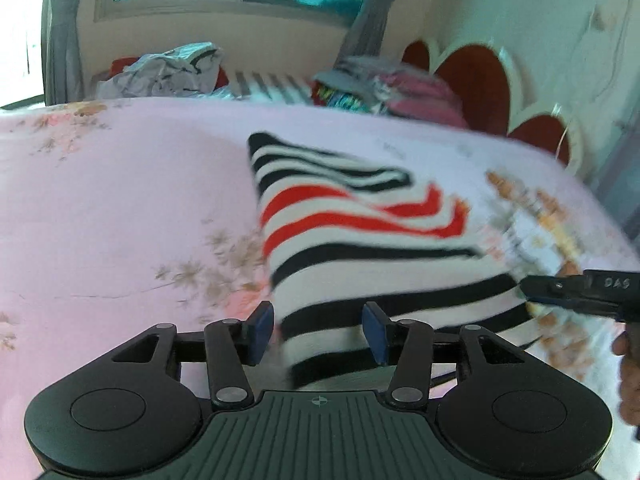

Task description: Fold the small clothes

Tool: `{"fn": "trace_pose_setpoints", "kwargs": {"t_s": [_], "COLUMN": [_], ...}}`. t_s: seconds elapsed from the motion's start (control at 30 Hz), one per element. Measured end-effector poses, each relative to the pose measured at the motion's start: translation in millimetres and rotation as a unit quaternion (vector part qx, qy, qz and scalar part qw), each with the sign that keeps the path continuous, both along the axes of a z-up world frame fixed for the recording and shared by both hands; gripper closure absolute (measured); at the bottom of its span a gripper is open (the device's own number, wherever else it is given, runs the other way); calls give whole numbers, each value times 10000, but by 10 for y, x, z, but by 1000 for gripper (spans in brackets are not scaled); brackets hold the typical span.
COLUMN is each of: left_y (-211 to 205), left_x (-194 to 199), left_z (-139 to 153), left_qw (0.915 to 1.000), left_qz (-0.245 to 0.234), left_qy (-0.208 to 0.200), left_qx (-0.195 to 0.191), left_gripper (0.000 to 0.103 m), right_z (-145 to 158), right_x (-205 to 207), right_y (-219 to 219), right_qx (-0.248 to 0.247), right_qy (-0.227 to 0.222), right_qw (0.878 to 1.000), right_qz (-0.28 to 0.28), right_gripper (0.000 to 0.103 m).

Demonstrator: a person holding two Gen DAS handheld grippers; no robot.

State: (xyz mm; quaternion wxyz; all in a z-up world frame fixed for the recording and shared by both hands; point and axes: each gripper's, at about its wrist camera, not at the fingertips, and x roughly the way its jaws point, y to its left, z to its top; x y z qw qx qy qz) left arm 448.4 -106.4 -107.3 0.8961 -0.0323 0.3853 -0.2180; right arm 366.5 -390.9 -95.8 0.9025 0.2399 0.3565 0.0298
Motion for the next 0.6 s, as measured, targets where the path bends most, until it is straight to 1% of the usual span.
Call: {"fn": "trace_pose_setpoints", "kwargs": {"t_s": [0.03,0.07,0.1,0.13,0.2,0.23,0.27,0.3,0.37,0.43,0.47,0.5,0.53,0.57,0.6], "left_y": [-41,-102,-172,-217,-293,-319,-337,-323,-319,-295,-285,-282,-304,-323,-341], "left_x": [-33,-64,-82,-85,-90,-92,-99,-104,-111,-119,-143,-161,-144,-90,-16], "left_z": [11,4,-32,-81,-211,-288,-328,-354,-348,-251,-156,-70,6,52,76], "left_qw": [10000,9999,9999,9998,9992,9987,9985,9987,9988,9990,9996,9996,9992,9989,9990], "left_qz": [-66,-105,-132,-156,-100,-98,-76,-38,-16,66,59,63,75,53,57], "left_qy": [-17,-53,-34,45,201,239,246,230,231,241,125,-46,-192,-259,-277], "left_qx": [-36,19,93,134,318,435,479,463,435,372,263,265,356,388,335], "left_gripper": [55,55,55,55,55,55,55,55,55,55,55,55,55,55,55], "right_z": [77,133,140,119,4,-126,-246,-278,-252,-164,-73,22,97,135,175], "right_x": [-1,23,63,101,169,201,215,187,197,218,191,182,186,223,292], "right_y": [69,152,239,322,420,466,479,472,495,517,525,520,523,519,507], "right_qx": [-253,-504,-734,-996,-1454,-1739,-1858,-1819,-1845,-1874,-1859,-1846,-1876,-1889,-1847], "right_qy": [-180,-265,-291,-247,7,295,516,430,436,410,271,83,-18,-78,-123], "right_qw": [9993,9975,9949,9913,9843,9784,9742,9756,9754,9753,9764,9773,9771,9772,9784], "right_qz": [199,423,625,823,998,1076,1177,1154,1126,1096,1065,1037,1006,962,921], "right_gripper": [82,90,94,95,100,103,103,103,103,103,103,101,101,98,96]}}
